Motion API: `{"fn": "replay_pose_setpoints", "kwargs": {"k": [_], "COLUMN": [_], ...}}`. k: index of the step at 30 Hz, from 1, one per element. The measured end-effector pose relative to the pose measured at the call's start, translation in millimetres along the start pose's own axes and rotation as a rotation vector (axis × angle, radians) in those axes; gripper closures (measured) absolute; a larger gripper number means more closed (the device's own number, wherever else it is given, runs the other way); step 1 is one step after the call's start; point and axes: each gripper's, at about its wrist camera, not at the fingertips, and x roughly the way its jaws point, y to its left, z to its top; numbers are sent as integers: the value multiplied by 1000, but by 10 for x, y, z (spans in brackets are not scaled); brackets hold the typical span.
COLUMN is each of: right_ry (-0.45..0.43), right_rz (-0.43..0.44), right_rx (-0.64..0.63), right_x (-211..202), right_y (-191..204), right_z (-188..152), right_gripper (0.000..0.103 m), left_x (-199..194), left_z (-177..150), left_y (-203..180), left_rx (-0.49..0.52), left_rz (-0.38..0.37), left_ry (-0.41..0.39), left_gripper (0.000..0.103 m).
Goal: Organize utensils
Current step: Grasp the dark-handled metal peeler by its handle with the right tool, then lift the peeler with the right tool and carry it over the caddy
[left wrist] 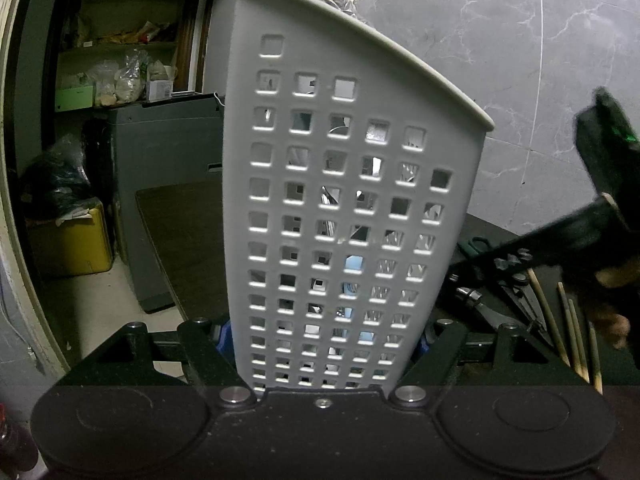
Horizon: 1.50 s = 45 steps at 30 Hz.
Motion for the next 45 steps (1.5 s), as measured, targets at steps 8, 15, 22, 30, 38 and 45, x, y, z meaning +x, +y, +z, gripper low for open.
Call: {"fn": "replay_pose_setpoints", "kwargs": {"k": [8, 15, 22, 30, 38, 45], "right_ry": [-4, -75, -388, -552, -541, -608], "right_rz": [-62, -12, 46, 13, 11, 3], "right_rx": [-62, -34, -16, -118, -112, -125], "right_x": [214, 29, -562, -748, -815, -1104], "right_y": [32, -8, -53, 41, 35, 50], "right_z": [183, 151, 40, -176, -223, -134], "right_gripper": [82, 83, 83, 83, 83, 83], "left_x": [1, 2, 3, -3, -1, -4], "left_z": [-4, -2, -3, -7, -6, -8], "left_y": [-10, -13, -15, -14, -16, -15], "left_rx": [-1, -1, 1, 2, 2, 1], "left_rz": [-1, 0, 2, 3, 4, 2], "left_ry": [-2, -1, 0, 1, 0, 0], "left_gripper": [26, 26, 26, 26, 26, 26]}}
